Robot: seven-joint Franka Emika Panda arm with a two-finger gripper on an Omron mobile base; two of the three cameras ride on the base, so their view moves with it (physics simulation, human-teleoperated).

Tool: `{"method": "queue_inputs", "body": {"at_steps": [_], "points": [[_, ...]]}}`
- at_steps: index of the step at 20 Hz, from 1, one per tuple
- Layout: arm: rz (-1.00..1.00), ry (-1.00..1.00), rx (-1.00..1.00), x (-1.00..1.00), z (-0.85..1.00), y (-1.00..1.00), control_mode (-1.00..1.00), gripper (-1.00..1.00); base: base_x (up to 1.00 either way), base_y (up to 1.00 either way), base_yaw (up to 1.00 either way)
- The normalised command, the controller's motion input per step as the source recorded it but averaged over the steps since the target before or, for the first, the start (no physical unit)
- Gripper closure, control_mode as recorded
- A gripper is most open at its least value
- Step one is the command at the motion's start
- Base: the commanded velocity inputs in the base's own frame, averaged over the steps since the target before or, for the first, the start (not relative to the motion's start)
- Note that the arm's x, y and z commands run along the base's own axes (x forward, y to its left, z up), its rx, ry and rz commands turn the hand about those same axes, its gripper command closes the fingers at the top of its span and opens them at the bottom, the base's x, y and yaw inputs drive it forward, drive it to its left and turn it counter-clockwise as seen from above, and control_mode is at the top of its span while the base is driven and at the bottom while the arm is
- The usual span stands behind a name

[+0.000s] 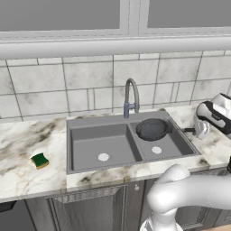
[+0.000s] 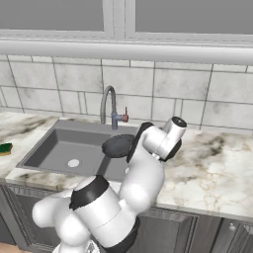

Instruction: Pick the pan and sponge and place them into the sink. Then turn on the water.

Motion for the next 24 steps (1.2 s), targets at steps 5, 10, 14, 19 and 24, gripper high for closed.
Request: {"method": "queue_inputs", "body": {"at_steps": [5, 10, 14, 19, 24], "points": [[0.13, -0.01, 0.12, 0.0, 0.42, -0.05, -1.0, 1.0, 0.0, 0.0, 0.0], [0.15, 0.0, 0.06, 0.0, 0.09, 0.07, -1.0, 1.0, 0.0, 0.0, 0.0], [0.12, 0.0, 0.01, 0.0, 0.0, 0.38, -1.0, 1.0, 0.0, 0.0, 0.0], [0.01, 0.0, 0.0, 0.0, 0.0, 0.59, -1.0, 1.0, 0.0, 0.0, 0.0], [-0.02, 0.0, 0.0, 0.0, 0.0, 0.58, -1.0, 1.0, 0.0, 0.0, 0.0]]}}
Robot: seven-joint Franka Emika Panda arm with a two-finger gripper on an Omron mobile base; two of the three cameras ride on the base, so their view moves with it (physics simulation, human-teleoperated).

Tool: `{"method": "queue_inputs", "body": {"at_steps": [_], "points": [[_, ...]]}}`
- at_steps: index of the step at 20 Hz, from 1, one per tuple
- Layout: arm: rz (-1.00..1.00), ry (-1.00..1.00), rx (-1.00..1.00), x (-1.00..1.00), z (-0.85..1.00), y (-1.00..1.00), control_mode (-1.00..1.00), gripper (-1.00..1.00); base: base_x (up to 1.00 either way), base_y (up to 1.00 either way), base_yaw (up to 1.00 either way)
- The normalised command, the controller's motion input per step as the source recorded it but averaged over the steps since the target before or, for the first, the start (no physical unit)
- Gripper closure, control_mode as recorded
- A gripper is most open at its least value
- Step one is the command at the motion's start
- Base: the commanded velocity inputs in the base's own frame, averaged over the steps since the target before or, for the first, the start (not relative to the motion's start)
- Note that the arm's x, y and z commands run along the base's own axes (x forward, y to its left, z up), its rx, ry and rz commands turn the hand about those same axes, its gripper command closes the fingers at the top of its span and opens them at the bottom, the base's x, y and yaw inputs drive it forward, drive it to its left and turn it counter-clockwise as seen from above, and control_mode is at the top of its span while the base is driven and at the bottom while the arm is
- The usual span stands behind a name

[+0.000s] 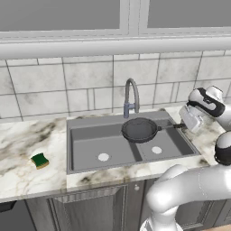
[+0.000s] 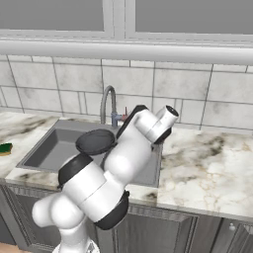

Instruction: Pick the pan and sponge and place them into the sink. Then turn on the water.

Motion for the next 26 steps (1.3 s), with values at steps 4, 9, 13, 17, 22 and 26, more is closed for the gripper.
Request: {"method": "queue_inputs", "body": {"at_steps": [4, 9, 13, 17, 22, 26], "points": [[-0.11, 0.0, 0.0, 0.0, 0.0, 0.54, -1.0, 1.0, 0.0, 0.0, 0.0], [-0.17, 0.0, 0.0, -0.02, 0.0, 0.48, -1.0, 1.0, 0.0, 0.0, 0.0], [-0.17, 0.0, 0.0, -0.04, 0.0, 0.47, -1.0, 1.0, 0.0, 0.0, 0.0], [-0.07, 0.0, 0.0, -0.15, -0.07, 0.49, -1.0, 1.0, 0.0, 0.0, 0.0], [0.0, 0.0, -0.02, -0.15, -0.15, 0.54, -1.0, 1.0, 0.0, 0.0, 0.0], [0.0, 0.0, -0.04, -0.04, -0.13, 0.61, -1.0, 1.0, 0.0, 0.0, 0.0]]}}
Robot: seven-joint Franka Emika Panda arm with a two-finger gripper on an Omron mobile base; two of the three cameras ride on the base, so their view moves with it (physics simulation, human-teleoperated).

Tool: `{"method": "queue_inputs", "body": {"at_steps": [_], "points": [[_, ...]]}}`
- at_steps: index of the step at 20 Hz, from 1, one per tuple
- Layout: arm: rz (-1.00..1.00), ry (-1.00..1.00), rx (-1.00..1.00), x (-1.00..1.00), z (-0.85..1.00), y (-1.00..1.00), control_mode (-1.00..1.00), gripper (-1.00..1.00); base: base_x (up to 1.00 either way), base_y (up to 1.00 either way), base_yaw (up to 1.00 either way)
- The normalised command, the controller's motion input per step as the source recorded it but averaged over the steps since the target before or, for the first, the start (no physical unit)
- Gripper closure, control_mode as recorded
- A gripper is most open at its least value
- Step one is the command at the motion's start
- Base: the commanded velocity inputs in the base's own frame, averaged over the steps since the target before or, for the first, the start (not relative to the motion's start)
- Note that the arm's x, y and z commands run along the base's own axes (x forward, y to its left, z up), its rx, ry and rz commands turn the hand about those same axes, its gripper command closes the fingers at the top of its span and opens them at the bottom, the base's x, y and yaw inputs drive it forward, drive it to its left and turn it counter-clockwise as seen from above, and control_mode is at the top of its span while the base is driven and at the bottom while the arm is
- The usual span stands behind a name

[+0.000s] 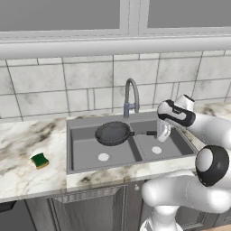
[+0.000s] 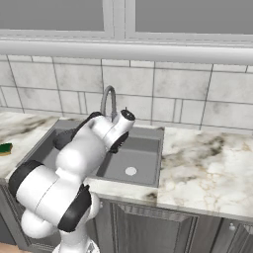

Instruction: Pick the pan and sponge and place them into the sink. Then turn on the water.

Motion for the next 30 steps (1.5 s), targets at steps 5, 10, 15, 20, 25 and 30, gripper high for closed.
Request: {"method": "queue_inputs", "body": {"at_steps": [5, 10, 15, 20, 25, 30], "points": [[-0.06, 0.0, -0.01, 0.0, -0.14, 0.58, -1.0, 1.0, 0.0, 0.0, 0.0], [-0.12, 0.0, 0.0, 0.0, -0.14, 0.53, -1.0, 1.0, 0.0, 0.0, 0.0], [-0.15, 0.0, -0.01, 0.0, -0.15, 0.49, -1.0, 1.0, 0.0, 0.0, 0.0], [-0.1, 0.0, -0.05, 0.07, -0.13, 0.39, -1.0, 1.0, 0.0, 0.0, 0.0], [-0.04, 0.0, -0.07, 0.16, -0.08, 0.23, -1.0, 1.0, 0.0, 0.0, 0.0], [-0.03, 0.0, -0.06, 0.17, -0.04, 0.18, -1.0, 1.0, 0.0, 0.0, 0.0]]}}
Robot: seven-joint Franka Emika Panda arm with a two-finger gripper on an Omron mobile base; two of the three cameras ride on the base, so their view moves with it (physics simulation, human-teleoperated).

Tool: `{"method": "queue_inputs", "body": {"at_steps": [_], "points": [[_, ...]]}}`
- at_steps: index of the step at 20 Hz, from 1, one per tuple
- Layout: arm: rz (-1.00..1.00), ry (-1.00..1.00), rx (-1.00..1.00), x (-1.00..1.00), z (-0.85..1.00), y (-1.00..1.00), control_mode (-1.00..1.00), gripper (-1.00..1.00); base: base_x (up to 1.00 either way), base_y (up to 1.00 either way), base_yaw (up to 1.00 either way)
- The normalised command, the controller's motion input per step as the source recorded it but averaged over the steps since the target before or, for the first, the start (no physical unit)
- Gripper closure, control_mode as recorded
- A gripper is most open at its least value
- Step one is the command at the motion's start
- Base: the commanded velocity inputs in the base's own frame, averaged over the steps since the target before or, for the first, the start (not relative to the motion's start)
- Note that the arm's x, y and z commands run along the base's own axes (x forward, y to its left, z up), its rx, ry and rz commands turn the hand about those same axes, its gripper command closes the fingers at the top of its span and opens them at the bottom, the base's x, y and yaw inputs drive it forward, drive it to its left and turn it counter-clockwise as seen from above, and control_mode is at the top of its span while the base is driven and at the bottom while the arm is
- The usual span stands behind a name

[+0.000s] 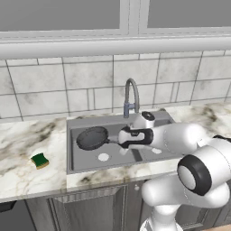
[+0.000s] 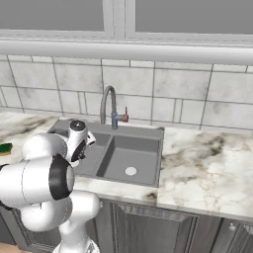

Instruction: Pick the pan and sponge and place them into the sink. Then turn on the water.

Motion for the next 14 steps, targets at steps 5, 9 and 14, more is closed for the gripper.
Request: {"method": "queue_inputs", "body": {"at_steps": [5, 9, 14], "points": [[-0.03, 0.0, -0.02, 0.2, -0.02, 0.16, -1.0, 1.0, 0.0, 0.0, 0.0], [-0.01, 0.01, 0.0, 0.21, -0.04, 0.18, -1.0, 1.0, 0.0, 0.0, 0.0], [0.0, 0.02, 0.0, 0.22, -0.12, 0.22, -1.0, 1.0, 0.0, 0.0, 0.0]]}}
